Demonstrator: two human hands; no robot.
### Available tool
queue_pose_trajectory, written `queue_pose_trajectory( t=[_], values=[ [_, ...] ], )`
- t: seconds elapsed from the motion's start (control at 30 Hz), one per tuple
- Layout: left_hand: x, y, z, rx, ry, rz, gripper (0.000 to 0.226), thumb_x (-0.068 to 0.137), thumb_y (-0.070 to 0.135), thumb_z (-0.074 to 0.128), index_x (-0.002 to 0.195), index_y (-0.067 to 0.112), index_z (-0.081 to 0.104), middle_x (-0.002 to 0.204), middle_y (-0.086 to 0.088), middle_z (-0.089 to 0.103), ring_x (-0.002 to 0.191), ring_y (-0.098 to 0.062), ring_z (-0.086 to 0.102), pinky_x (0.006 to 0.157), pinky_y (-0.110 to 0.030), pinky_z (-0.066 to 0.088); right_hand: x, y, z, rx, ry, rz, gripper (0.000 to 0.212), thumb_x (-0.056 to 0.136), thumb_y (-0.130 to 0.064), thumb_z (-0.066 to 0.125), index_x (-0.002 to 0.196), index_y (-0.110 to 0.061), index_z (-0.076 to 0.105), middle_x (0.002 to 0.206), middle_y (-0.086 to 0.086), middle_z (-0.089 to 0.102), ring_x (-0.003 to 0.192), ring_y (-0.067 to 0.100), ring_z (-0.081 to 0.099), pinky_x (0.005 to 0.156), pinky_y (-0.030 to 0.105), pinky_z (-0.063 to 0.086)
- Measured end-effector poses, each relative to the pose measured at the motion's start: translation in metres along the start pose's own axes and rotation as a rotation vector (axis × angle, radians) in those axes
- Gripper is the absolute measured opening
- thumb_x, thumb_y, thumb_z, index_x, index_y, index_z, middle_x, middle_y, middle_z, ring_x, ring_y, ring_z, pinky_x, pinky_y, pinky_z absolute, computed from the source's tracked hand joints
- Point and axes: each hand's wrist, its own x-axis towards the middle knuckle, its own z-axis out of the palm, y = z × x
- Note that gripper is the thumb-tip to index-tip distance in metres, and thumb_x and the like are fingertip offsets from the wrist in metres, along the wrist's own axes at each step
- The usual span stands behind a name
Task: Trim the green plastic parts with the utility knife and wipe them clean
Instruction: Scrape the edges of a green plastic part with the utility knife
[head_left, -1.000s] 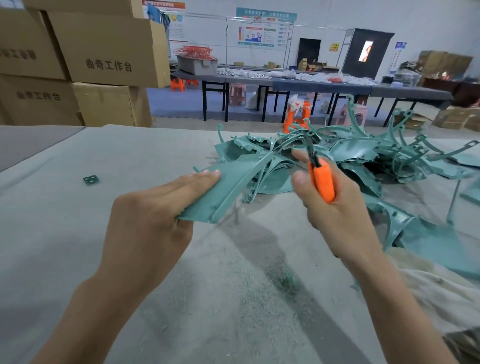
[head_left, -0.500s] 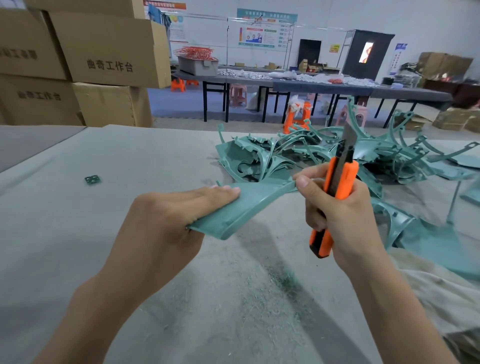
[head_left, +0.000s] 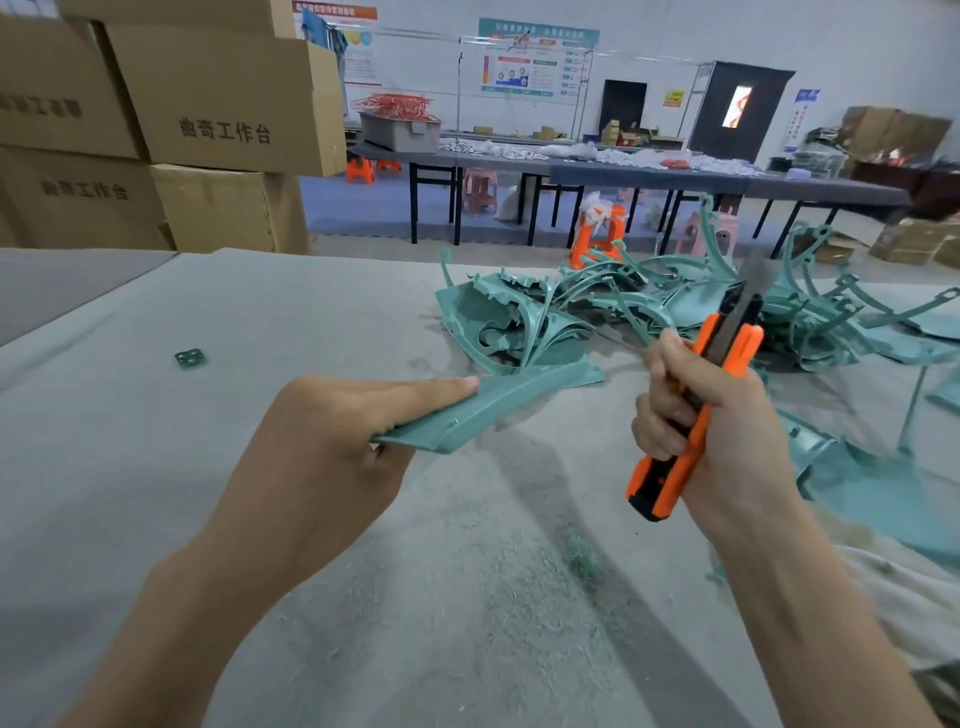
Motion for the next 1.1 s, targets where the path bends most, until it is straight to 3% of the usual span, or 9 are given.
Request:
queue_pose_trajectory(
  t=[0.07, 0.13, 0.2, 0.3, 0.5, 0.67, 0.83, 0.97, 1.1],
  values=[
    [0.001, -0.003, 0.001, 0.010, -0.030, -0.038, 0.040, 0.071, -0.003, 0.060, 0.107, 0.011, 0.072, 0.095, 0.007, 0.070, 0.073, 0.009, 0.046, 0.063, 0.005, 0.035, -0.005, 0.002, 0.008, -0.089, 0.024, -0.070, 0.031, 0.089, -0.039, 0.062, 0.068, -0.016, 0.063, 0.051, -0.005, 0.032, 0.042, 0.010, 0.024, 0.041, 0.024, 0.020],
    [0.001, -0.003, 0.002, 0.026, -0.049, -0.084, 0.036, 0.074, -0.001, 0.062, 0.106, 0.012, 0.073, 0.085, 0.003, 0.075, 0.064, 0.003, 0.046, 0.054, -0.004, 0.038, -0.009, 0.005, 0.018, -0.199, -0.024, -0.146, 0.013, 0.093, -0.028, 0.064, 0.088, -0.027, 0.076, 0.052, -0.004, 0.036, 0.043, 0.011, 0.027, 0.040, 0.022, 0.022],
    [0.001, -0.001, 0.001, 0.008, -0.044, -0.115, 0.034, 0.076, 0.002, 0.064, 0.106, 0.015, 0.073, 0.074, 0.002, 0.075, 0.052, -0.004, 0.044, 0.047, -0.014, 0.038, -0.011, 0.009, 0.023, -0.303, -0.096, -0.156, 0.034, 0.091, -0.011, 0.067, 0.108, -0.039, 0.074, 0.053, -0.002, 0.031, 0.045, 0.012, 0.027, 0.043, 0.021, 0.026],
    [0.001, 0.000, -0.001, -0.008, -0.027, -0.134, 0.031, 0.078, 0.005, 0.068, 0.106, 0.016, 0.072, 0.073, 0.001, 0.075, 0.055, -0.004, 0.044, 0.047, -0.009, 0.034, -0.013, 0.015, 0.029, -0.375, -0.109, -0.166, 0.046, 0.088, -0.003, 0.062, 0.116, -0.039, 0.070, 0.057, 0.002, 0.025, 0.046, 0.013, 0.025, 0.047, 0.022, 0.027],
    [0.003, 0.002, -0.002, -0.095, -0.027, -0.140, 0.032, 0.079, 0.009, 0.067, 0.109, 0.020, 0.065, 0.069, 0.015, 0.068, 0.054, -0.007, 0.049, 0.043, -0.010, 0.035, -0.016, 0.015, 0.030, -0.500, -0.062, -0.267, 0.040, 0.094, -0.006, 0.062, 0.109, -0.042, 0.071, 0.050, -0.010, 0.026, 0.049, 0.017, 0.021, 0.050, 0.033, 0.022],
    [0.003, 0.002, -0.001, -0.101, -0.045, -0.190, 0.021, 0.078, 0.007, 0.066, 0.093, 0.015, 0.078, 0.065, 0.004, 0.068, 0.046, 0.013, 0.042, 0.047, 0.002, 0.025, -0.026, 0.012, 0.042, -0.718, -0.135, -0.477, 0.050, 0.088, -0.004, 0.065, 0.073, -0.051, 0.055, 0.048, -0.013, 0.039, 0.045, 0.005, 0.029, 0.048, 0.016, 0.026],
    [0.002, 0.000, 0.001, -0.038, -0.026, -0.225, 0.017, 0.077, 0.007, 0.068, 0.090, 0.012, 0.079, 0.061, 0.005, 0.060, 0.054, 0.000, 0.039, 0.049, 0.000, 0.026, -0.039, 0.010, 0.050, -0.705, -0.256, -0.554, 0.051, 0.088, -0.009, 0.063, 0.128, -0.039, 0.060, 0.051, -0.019, 0.036, 0.045, 0.003, 0.030, 0.049, 0.005, 0.024],
    [0.001, 0.000, -0.004, -0.004, -0.047, -0.264, 0.037, 0.077, 0.010, 0.049, 0.099, 0.016, 0.078, 0.072, -0.004, 0.074, 0.056, -0.014, 0.063, 0.052, -0.024, 0.047, -0.049, 0.012, 0.055, -0.764, -0.375, -0.670, 0.070, 0.080, 0.002, 0.070, 0.138, -0.034, 0.057, 0.057, -0.006, 0.036, 0.047, 0.009, 0.029, 0.050, 0.008, 0.024],
    [0.001, 0.002, -0.012, 0.120, 0.009, -0.216, 0.047, 0.066, 0.002, 0.052, 0.104, 0.015, 0.076, 0.093, -0.004, 0.076, 0.072, -0.027, 0.072, 0.055, -0.040, 0.057, -0.051, 0.010, 0.060, -0.783, -0.456, -0.745, 0.076, 0.069, 0.017, 0.077, 0.131, -0.025, 0.064, 0.060, -0.010, 0.035, 0.050, 0.003, 0.029, 0.051, 0.008, 0.025]
  ],
)
